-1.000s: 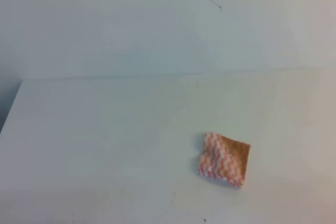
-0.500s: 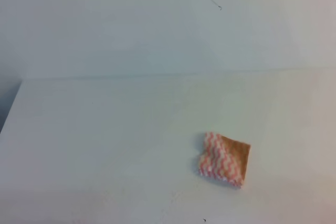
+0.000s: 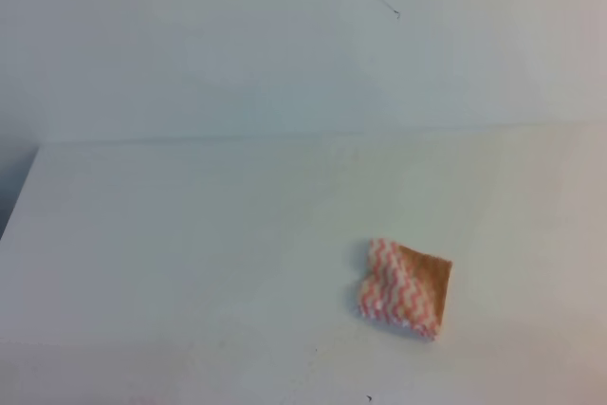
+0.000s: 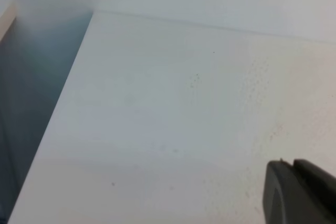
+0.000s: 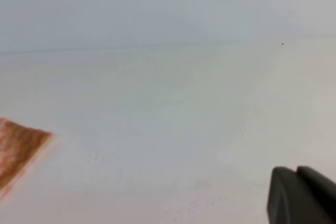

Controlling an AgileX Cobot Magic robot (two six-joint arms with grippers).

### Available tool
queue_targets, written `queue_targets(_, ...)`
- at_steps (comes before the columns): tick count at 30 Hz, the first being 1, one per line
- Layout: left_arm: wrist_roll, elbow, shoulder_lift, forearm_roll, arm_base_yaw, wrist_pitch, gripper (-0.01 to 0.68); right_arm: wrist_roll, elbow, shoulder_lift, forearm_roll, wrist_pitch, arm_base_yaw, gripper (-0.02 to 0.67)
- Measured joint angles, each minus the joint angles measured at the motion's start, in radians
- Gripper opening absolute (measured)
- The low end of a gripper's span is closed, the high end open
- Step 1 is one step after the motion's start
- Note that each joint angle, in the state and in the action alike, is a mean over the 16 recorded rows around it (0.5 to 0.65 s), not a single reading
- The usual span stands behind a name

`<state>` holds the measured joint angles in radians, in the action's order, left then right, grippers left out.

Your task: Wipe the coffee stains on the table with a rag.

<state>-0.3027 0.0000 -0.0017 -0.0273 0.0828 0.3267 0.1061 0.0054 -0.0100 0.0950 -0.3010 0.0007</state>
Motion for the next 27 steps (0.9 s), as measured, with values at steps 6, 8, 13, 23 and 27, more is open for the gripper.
queue_targets(6, 0.000, 0.000, 0.002, 0.000, 0.000, 0.000, -0.001, 0.000, 0.002, 0.001, 0.000, 0.000, 0.000, -0.003)
queue_targets(8, 0.000, 0.000, 0.002, 0.000, 0.000, 0.000, -0.001, 0.000, 0.006, 0.001, 0.000, 0.000, 0.000, -0.003)
queue_targets(13, 0.000, 0.000, -0.002, 0.000, 0.000, 0.000, -0.001, 0.000, 0.004, 0.001, 0.000, 0.000, 0.000, -0.003)
queue_targets(23, 0.000, 0.000, -0.003, 0.000, 0.000, 0.000, -0.001, 0.000, 0.000, 0.003, 0.000, 0.000, 0.000, -0.003)
queue_targets(27, 0.000, 0.000, -0.002, 0.000, 0.000, 0.000, -0.001, 0.000, 0.002, 0.003, 0.000, 0.000, 0.000, -0.003)
